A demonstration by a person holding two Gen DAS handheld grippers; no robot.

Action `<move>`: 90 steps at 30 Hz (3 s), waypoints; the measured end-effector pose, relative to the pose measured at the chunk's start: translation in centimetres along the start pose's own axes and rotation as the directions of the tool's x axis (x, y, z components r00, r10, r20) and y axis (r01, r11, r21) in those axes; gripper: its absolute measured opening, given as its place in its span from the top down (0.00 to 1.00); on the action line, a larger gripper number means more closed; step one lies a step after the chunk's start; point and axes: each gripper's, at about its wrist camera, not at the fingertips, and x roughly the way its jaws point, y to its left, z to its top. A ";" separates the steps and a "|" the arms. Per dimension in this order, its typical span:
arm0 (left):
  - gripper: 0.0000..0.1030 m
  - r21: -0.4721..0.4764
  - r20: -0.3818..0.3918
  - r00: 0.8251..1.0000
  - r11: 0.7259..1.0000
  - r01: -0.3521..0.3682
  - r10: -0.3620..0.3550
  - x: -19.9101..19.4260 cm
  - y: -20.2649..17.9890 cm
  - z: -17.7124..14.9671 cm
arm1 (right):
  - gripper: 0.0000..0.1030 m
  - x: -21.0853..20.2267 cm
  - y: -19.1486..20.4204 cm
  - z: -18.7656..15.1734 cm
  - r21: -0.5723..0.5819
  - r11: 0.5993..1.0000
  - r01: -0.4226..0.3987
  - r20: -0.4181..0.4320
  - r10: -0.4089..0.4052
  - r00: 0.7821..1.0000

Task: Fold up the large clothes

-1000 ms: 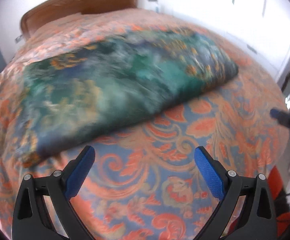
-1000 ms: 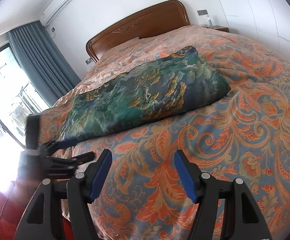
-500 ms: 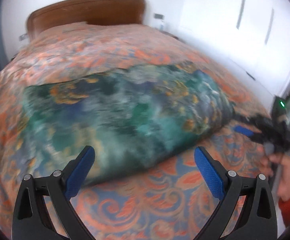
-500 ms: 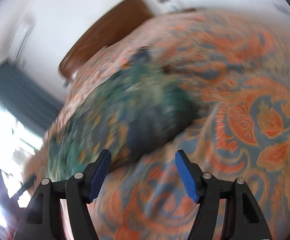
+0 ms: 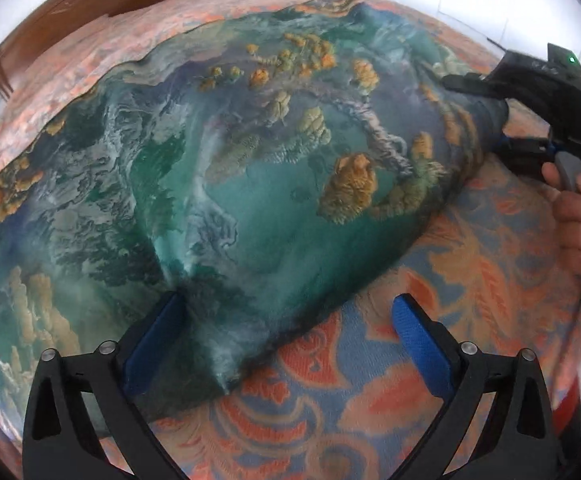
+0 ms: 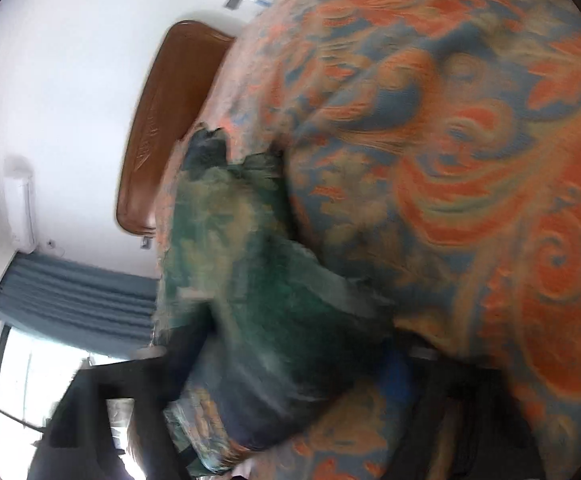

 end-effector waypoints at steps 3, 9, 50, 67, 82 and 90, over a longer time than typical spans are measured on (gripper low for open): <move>0.04 -0.087 0.040 0.992 0.989 0.123 -0.120 -4.0 2.0 0.6 | 0.63 -1.3 2.7 -0.7 -0.140 0.990 0.037 0.059 -0.029 0.998; 0.04 -0.104 0.136 0.967 0.968 0.229 -0.214 -12.7 4.1 6.5 | 0.65 -5.2 12.3 -5.7 -0.546 0.830 0.111 0.196 -0.002 0.981; 0.70 -0.275 -0.070 0.996 0.961 0.029 -0.051 -12.7 25.5 0.1 | 0.23 -9.4 18.6 -22.4 -0.896 0.441 0.043 0.071 0.047 0.996; 0.43 -0.568 0.088 0.973 0.792 0.224 -0.212 -5.5 33.0 -9.9 | 0.23 13.4 28.7 -24.6 -0.898 0.433 -0.074 -0.186 -0.222 0.957; 0.36 -0.557 0.097 0.980 0.806 0.199 -0.174 -3.8 31.3 -11.0 | 0.20 19.0 25.2 -25.2 -0.931 0.365 0.020 -0.156 -0.445 0.882; 0.10 -0.560 0.161 0.981 0.809 0.180 -0.107 -9.1 31.9 -13.1 | 0.20 17.2 31.8 -21.4 -0.927 0.373 -0.035 -0.196 -0.405 0.893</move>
